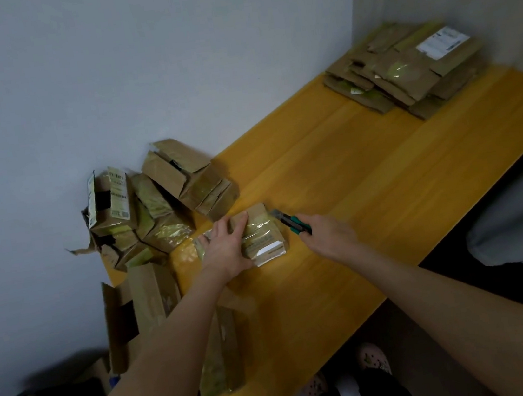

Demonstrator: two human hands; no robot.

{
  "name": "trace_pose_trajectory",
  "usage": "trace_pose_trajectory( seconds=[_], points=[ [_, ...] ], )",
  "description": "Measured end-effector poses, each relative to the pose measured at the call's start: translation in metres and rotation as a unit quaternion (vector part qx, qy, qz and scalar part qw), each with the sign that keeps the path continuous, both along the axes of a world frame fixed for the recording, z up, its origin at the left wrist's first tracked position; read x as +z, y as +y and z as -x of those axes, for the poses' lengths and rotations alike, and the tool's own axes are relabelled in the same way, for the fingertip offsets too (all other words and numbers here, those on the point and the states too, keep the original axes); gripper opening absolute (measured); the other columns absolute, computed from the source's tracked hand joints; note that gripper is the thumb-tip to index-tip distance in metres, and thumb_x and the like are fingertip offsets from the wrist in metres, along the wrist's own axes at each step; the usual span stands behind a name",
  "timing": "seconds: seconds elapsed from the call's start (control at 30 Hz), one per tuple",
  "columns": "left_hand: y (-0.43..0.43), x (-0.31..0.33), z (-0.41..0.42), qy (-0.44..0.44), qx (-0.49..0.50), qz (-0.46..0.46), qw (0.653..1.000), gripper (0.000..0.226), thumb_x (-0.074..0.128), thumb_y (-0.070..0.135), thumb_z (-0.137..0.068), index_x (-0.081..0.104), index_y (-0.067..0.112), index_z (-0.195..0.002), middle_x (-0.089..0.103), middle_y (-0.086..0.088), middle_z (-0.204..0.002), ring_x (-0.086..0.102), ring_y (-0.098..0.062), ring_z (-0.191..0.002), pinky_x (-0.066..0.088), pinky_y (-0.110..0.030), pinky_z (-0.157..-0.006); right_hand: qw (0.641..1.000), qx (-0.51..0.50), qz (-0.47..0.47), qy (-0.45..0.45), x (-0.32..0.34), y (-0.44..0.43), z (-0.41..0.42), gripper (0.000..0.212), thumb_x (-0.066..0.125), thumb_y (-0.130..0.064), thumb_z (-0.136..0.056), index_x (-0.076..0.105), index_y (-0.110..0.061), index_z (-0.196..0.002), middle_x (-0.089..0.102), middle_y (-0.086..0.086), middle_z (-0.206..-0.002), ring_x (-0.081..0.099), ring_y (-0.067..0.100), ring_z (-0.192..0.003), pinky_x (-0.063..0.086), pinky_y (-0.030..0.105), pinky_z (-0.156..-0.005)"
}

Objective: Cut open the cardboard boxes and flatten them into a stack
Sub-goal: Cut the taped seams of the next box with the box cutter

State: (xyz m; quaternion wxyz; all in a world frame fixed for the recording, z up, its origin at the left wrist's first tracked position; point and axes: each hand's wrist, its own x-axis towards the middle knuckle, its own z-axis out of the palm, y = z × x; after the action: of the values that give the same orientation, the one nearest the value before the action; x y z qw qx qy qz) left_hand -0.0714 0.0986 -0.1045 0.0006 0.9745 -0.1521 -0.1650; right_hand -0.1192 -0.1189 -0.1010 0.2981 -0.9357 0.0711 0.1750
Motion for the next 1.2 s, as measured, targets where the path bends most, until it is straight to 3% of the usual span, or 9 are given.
trace_pose_trajectory(
  seconds=[0.13,0.27,0.6,0.7,0.8,0.93,1.03,1.1,1.2],
  points=[
    [-0.001,0.0,-0.001,0.004,0.001,-0.008,1.0,0.109,0.077,0.047,-0.074,0.004,0.034,-0.154,0.01,-0.011,-0.156,0.011,-0.032,-0.144,0.012,-0.058,-0.115,1.0,0.019,0.015,0.011,0.003,-0.004,-0.003,0.047,0.04,-0.033,-0.098,0.036,-0.038,-0.144,0.063,-0.001,-0.116,0.057,0.019,-0.081,0.044,0.028,-0.064],
    [-0.002,0.0,-0.002,0.002,-0.001,-0.011,1.0,0.108,0.076,0.047,-0.074,0.005,0.033,-0.154,0.011,-0.011,-0.155,0.012,-0.032,-0.143,0.013,-0.057,-0.115,0.998,0.051,0.034,0.017,0.008,-0.01,-0.005,0.046,0.041,-0.032,-0.098,0.037,-0.037,-0.144,0.062,0.0,-0.115,0.054,0.017,-0.077,0.039,0.025,-0.054],
    [-0.004,0.006,-0.003,0.016,-0.002,-0.016,1.0,0.109,0.076,0.049,-0.074,0.005,0.031,-0.154,0.013,-0.013,-0.154,0.014,-0.032,-0.143,0.014,-0.057,-0.115,0.991,0.114,0.06,0.024,0.022,-0.013,-0.005,0.031,0.042,-0.026,-0.097,0.051,-0.027,-0.127,0.061,0.003,-0.103,0.053,0.02,-0.08,0.035,0.027,-0.052],
    [-0.004,0.006,-0.003,0.012,-0.008,-0.012,1.0,0.109,0.076,0.05,-0.074,0.005,0.031,-0.154,0.014,-0.013,-0.153,0.015,-0.032,-0.142,0.014,-0.056,-0.115,0.991,0.113,0.062,0.027,0.022,-0.015,-0.004,0.028,0.041,-0.025,-0.097,0.052,-0.027,-0.123,0.056,0.0,-0.089,0.052,0.019,-0.073,0.032,0.026,-0.048],
    [-0.003,0.007,-0.004,0.019,0.029,0.0,0.999,0.111,0.078,0.048,-0.072,0.006,0.031,-0.154,0.015,-0.013,-0.153,0.017,-0.032,-0.142,0.016,-0.056,-0.114,0.993,0.092,0.051,0.053,0.017,-0.017,0.001,0.029,0.041,-0.027,-0.098,0.05,-0.027,-0.125,0.058,0.0,-0.085,0.054,0.017,-0.065,0.041,0.027,-0.05],
    [-0.01,0.011,-0.007,-0.009,0.155,0.046,0.987,0.114,0.078,0.052,-0.068,0.005,0.031,-0.154,0.022,-0.013,-0.149,0.023,-0.035,-0.138,0.024,-0.06,-0.111,0.984,-0.105,-0.122,0.082,0.006,-0.019,0.006,0.035,0.052,-0.02,-0.095,0.045,-0.016,-0.13,0.062,0.01,-0.095,0.059,0.021,-0.073,0.049,0.034,-0.064],
    [-0.022,0.016,-0.007,-0.02,0.212,0.067,0.975,0.12,0.075,0.061,-0.066,-0.002,0.029,-0.153,0.023,-0.014,-0.147,0.026,-0.037,-0.135,0.029,-0.058,-0.109,0.927,-0.222,-0.291,0.081,0.008,-0.001,-0.007,0.031,0.058,-0.008,-0.092,0.051,-0.009,-0.122,0.063,0.011,-0.091,0.063,0.024,-0.08,0.054,0.041,-0.079],
    [-0.03,0.016,-0.004,-0.017,0.237,0.1,0.966,0.124,0.076,0.061,-0.065,-0.004,0.026,-0.153,0.022,-0.016,-0.146,0.027,-0.037,-0.134,0.034,-0.056,-0.106,0.888,-0.278,-0.359,0.077,0.01,0.016,-0.016,0.032,0.059,-0.015,-0.094,0.051,-0.009,-0.124,0.063,0.013,-0.105,0.062,0.03,-0.097,0.051,0.047,-0.091],
    [-0.036,0.016,0.002,-0.001,0.25,0.16,0.955,0.127,0.079,0.059,-0.066,-0.004,0.022,-0.154,0.024,-0.016,-0.143,0.036,-0.036,-0.131,0.042,-0.049,-0.103,0.863,-0.304,-0.397,0.074,0.011,0.037,-0.026,0.036,0.055,-0.02,-0.097,0.045,-0.011,-0.13,0.057,0.009,-0.114,0.057,0.029,-0.104,0.049,0.042,-0.088]
  ],
)
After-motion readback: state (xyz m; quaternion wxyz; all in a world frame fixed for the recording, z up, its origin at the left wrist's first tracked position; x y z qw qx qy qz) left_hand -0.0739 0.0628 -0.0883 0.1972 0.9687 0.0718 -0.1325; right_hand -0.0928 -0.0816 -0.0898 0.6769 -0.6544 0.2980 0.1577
